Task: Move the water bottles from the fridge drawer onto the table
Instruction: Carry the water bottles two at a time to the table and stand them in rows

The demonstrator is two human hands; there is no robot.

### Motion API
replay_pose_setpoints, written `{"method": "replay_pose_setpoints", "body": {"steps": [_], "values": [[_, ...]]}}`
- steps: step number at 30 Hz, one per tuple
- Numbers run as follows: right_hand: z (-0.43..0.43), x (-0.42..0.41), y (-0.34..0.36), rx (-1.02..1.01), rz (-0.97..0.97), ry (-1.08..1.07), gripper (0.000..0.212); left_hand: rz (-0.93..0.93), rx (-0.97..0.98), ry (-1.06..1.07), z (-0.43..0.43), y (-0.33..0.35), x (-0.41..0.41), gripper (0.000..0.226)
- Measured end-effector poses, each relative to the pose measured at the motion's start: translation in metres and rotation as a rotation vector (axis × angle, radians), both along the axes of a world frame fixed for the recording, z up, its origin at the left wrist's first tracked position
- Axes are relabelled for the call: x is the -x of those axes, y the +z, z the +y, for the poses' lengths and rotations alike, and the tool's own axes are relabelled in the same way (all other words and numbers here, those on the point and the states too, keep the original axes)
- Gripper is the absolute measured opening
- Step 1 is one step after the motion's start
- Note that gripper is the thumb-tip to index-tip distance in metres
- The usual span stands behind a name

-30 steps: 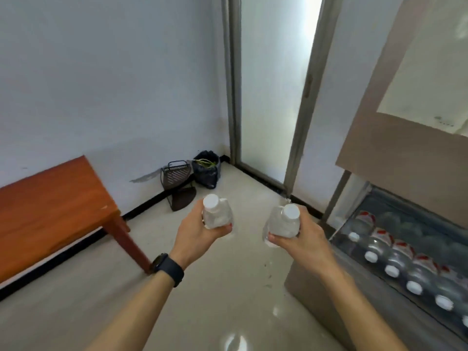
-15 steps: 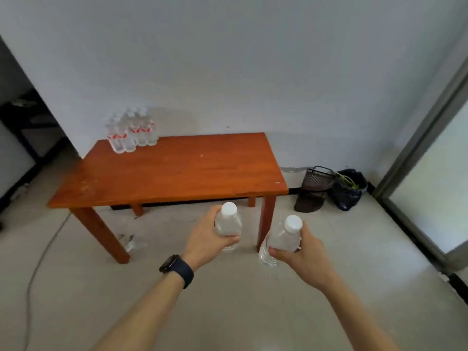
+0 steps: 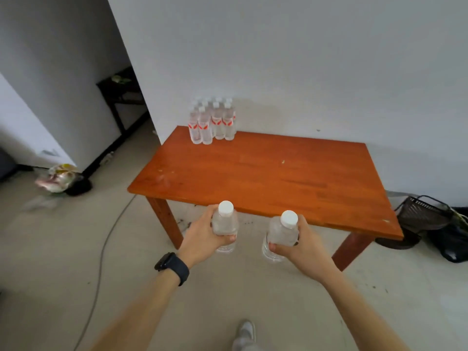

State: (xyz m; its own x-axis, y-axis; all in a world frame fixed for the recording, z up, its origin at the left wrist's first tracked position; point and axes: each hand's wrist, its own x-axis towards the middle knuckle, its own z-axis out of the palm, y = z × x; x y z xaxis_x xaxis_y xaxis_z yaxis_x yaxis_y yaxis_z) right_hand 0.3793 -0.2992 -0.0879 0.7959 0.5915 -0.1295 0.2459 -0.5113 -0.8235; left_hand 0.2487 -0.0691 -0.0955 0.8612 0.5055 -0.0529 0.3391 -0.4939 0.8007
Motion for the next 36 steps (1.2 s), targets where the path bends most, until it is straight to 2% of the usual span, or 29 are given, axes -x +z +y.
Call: {"method": "replay_pose_setpoints", "body": {"steps": [16,27,31,36], "values": [[0.271,-0.159,-0.046,0.163,0.047,0.153,0.057,0.140,0.026,0.019,0.248,-0.044,-0.144,0.076],[0.422,-0.236,-0.085,0.248,0.117,0.006,0.058,0.274,-0.013,-0.211,0.390,-0.088,-0.274,0.079],[0.455,-0.263,-0.091,0.223,0.136,-0.071,0.057,0.253,-0.068,-0.269,0.419,-0.094,-0.317,0.074],[0.490,-0.311,-0.101,0.221,0.121,-0.116,0.057,0.184,-0.095,-0.234,0.444,-0.093,-0.369,0.063]]}}
